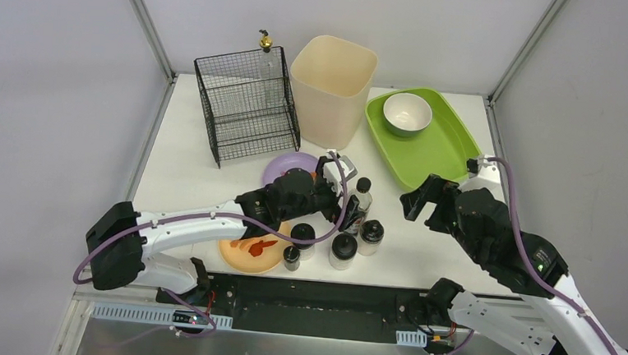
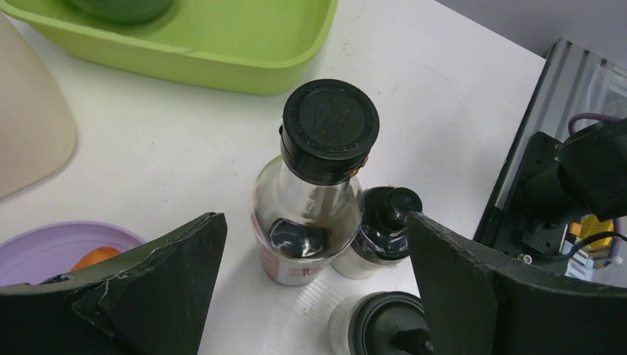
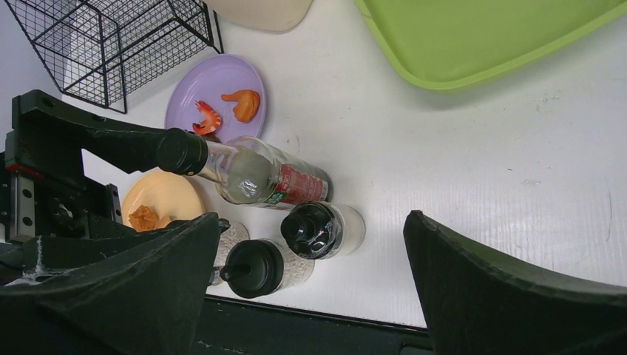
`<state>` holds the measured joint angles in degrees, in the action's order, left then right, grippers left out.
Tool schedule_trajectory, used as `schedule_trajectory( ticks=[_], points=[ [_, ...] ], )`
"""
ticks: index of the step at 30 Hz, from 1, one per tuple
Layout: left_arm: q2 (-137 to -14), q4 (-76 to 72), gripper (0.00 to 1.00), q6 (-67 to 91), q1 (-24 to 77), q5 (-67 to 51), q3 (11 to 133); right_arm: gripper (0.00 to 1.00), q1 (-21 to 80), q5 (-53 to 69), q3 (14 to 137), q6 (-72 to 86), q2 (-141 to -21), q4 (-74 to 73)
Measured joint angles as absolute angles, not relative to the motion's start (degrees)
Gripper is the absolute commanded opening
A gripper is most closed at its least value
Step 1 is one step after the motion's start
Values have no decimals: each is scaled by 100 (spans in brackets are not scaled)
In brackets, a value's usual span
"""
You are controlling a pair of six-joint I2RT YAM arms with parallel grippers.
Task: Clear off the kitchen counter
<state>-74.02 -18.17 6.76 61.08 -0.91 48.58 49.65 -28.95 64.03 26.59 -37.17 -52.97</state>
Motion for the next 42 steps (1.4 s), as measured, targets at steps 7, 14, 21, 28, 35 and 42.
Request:
schedule_trajectory(
  ticks=[7,14,21,28,35,42],
  points=[
    [-7623,-2906,94,425,6348,268,4558,99,4965,-2921,6305,2696,-3719,-5297],
    [-7996,-3669,88,287,6418,438,4528,99,4965,-2934,6219,2700,-3741,-5297],
    [-8184,-4139,72,191,6420,541,4504,99,4965,-2934,6198,2718,-3785,-5295],
    [-8374,-4348,53,145,6420,628,4504,99,4965,-2932,6058,2749,-3793,-5269],
    [-8425,-4418,23,73,6418,679,4504,99,4965,-2932,5944,2766,-3793,-5238],
    [-8425,-4423,0,71,6420,681,4504,99,4965,-2932,5889,2786,-3793,-5203]
  ],
)
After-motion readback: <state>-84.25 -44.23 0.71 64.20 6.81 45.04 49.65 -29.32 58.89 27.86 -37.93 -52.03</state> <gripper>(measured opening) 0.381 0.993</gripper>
